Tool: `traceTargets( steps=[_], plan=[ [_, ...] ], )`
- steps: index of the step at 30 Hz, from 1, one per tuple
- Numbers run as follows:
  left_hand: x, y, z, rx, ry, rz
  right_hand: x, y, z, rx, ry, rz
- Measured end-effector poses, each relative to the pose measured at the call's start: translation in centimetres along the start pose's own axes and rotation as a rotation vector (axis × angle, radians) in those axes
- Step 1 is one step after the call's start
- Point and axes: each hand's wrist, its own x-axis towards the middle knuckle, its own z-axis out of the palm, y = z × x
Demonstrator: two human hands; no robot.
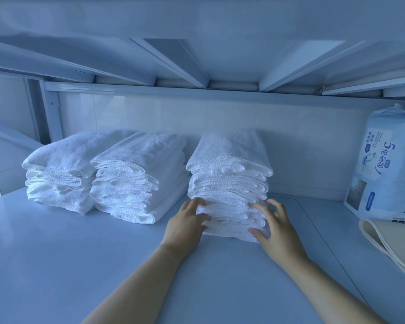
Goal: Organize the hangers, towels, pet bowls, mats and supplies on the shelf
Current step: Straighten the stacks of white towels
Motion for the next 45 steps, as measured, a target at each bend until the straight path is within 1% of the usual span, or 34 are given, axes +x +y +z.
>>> traceTargets(
  steps=[6,10,16,22,25,26,28,33,38,42,45],
  plan=[
    [0.1,0.0,-0.2,-0.025,-0.034,-0.012,0.0,-0.1,-0.1,0.025,-0.014,0.068],
    [0.3,-0.5,0.0,-0.084,-0.053,0.025,-0.1,-0.3,-0.1,0.043,-0.073,0.037],
    [0.5,-0.7,0.4,-0.153,-0.059,0.078,0.0,-0.5,0.3,0.049,-0.08,0.039],
    [1.1,-1.2,0.6,-0.04,0.002,0.136,-0.1,-1.2,0.5,0.069,-0.096,0.057],
    [1.0,-2.4,-0.3,0.01,-0.007,0.2,-0.3,-2.0,0.9,0.055,-0.134,0.057],
    [0.9,-2.9,-0.6,0.005,-0.016,0.198,-0.3,-2.4,1.1,0.049,-0.147,0.059],
    [0.7,-3.7,-1.1,-0.034,-0.05,0.135,-0.3,-3.4,1.5,0.048,-0.158,0.068],
    [0.3,-3.7,-1.9,-0.065,-0.108,0.032,-0.5,-4.9,1.8,0.068,-0.156,0.092],
    [-1.6,-3.9,-2.9,-0.077,-0.061,0.061,-1.3,-5.8,1.7,0.089,-0.156,0.078],
    [-2.5,-4.2,-3.5,-0.066,-0.091,0.014,-1.7,-6.7,1.9,0.097,-0.153,0.068],
    [-2.8,-3.8,-3.8,-0.021,-0.09,0.021,-1.7,-7.0,2.0,0.097,-0.144,0.077]
  ],
)
